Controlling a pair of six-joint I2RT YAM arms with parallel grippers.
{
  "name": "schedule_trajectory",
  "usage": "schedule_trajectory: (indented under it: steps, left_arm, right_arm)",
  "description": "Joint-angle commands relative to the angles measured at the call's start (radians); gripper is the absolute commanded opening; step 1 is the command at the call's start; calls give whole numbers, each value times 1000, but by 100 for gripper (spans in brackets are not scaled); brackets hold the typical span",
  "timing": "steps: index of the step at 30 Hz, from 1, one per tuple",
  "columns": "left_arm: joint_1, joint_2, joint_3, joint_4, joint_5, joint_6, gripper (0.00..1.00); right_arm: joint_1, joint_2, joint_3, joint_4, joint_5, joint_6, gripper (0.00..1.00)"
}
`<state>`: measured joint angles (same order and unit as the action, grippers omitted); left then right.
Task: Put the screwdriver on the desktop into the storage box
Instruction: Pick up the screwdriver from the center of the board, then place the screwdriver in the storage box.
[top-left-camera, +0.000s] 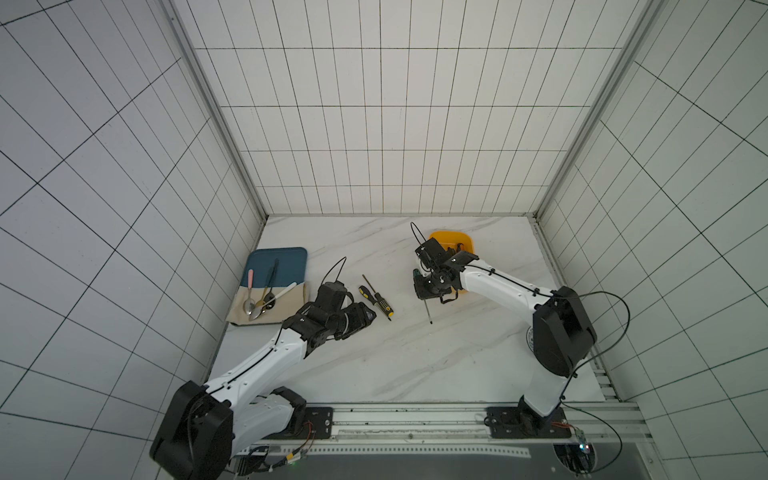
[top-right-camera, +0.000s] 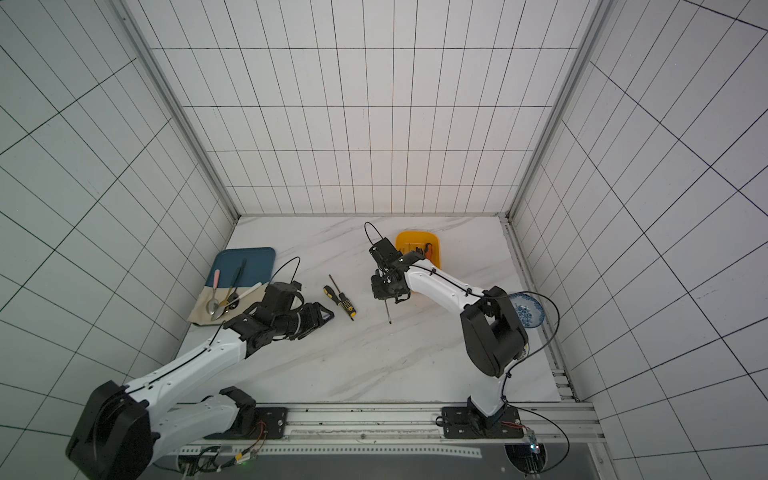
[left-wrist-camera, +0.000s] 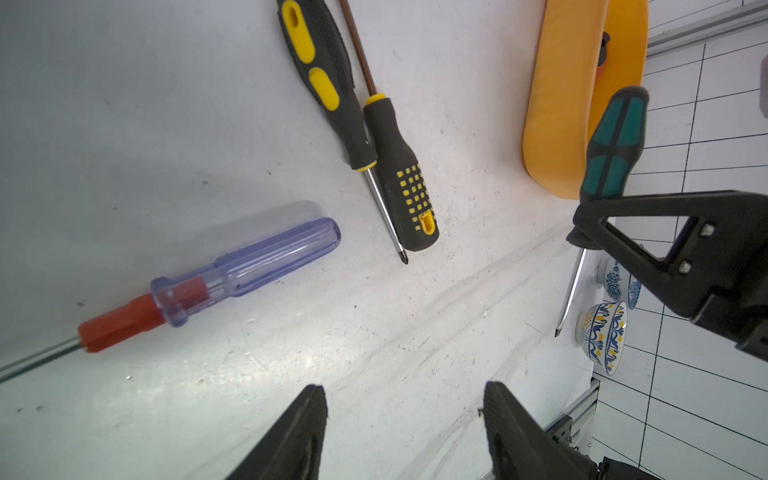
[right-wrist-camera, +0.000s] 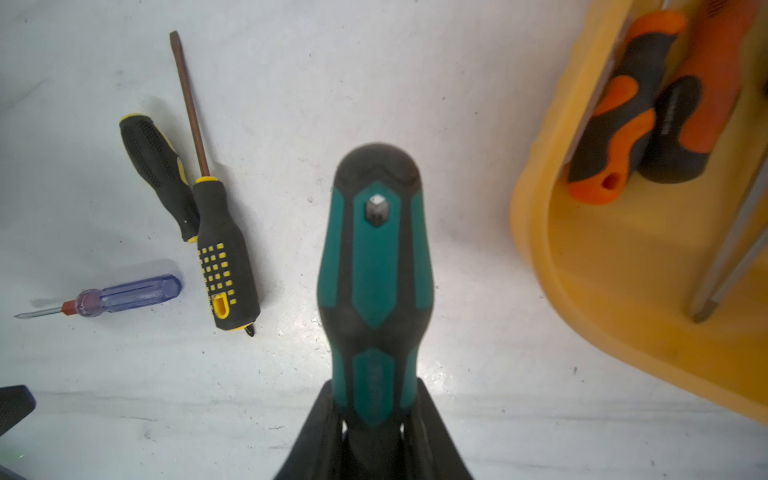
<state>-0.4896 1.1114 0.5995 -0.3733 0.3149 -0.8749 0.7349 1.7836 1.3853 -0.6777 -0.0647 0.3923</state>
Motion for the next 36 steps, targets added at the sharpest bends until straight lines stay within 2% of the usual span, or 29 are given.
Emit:
schedule_trajectory:
  steps: [1,11,21,36]
  left_arm:
    - [-21,17,39,34,-18,-4,64]
    - [-41,13,47,28,-24,-6,64]
    - [-41,-8,35,14,-26,-6,64]
    - [-40,22,43,14,-32,2,64]
  right_arm:
    - [-53,-37,61,-45,11,-29,19]
    - [-227,19,239,-96,7,-46,19]
    - [-367,217,452,-148,43,-76,19]
    - [-377,408,552,-135,-4,-117,19]
